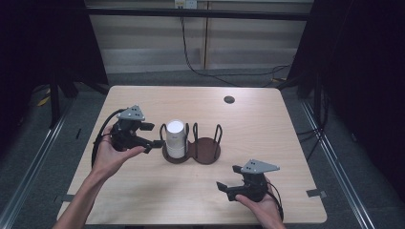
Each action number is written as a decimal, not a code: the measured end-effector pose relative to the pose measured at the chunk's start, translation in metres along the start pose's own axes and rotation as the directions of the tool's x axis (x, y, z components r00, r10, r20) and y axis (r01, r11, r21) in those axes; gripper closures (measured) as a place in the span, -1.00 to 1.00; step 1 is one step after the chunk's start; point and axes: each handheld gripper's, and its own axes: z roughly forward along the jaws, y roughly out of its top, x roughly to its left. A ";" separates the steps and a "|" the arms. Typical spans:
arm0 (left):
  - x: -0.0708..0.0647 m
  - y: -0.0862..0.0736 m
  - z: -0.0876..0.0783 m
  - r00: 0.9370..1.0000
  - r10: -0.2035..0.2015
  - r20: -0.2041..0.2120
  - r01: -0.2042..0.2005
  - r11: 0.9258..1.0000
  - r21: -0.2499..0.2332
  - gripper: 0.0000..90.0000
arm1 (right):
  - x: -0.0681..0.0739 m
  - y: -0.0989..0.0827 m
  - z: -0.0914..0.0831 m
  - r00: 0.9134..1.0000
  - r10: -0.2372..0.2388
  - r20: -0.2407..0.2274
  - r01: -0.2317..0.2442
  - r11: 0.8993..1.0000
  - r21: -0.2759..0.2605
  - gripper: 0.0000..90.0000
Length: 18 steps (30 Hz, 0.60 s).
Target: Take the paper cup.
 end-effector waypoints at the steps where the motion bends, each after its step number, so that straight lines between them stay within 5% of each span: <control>1: 0.002 0.002 0.001 1.000 -0.001 0.007 0.001 1.000 0.013 -0.45 | 0.000 -0.001 0.000 1.000 0.003 -0.002 -0.003 1.000 -0.005 -0.69; 12: 0.005 0.029 0.012 0.998 0.051 0.033 -0.054 0.993 0.105 -0.37 | -0.002 -0.007 0.001 0.999 0.026 -0.023 -0.026 1.000 -0.007 -0.67; 18: 0.003 0.042 0.026 0.997 0.072 0.041 -0.079 0.981 0.175 -0.44 | -0.002 -0.007 0.002 0.999 0.027 -0.029 -0.027 1.000 -0.003 -0.67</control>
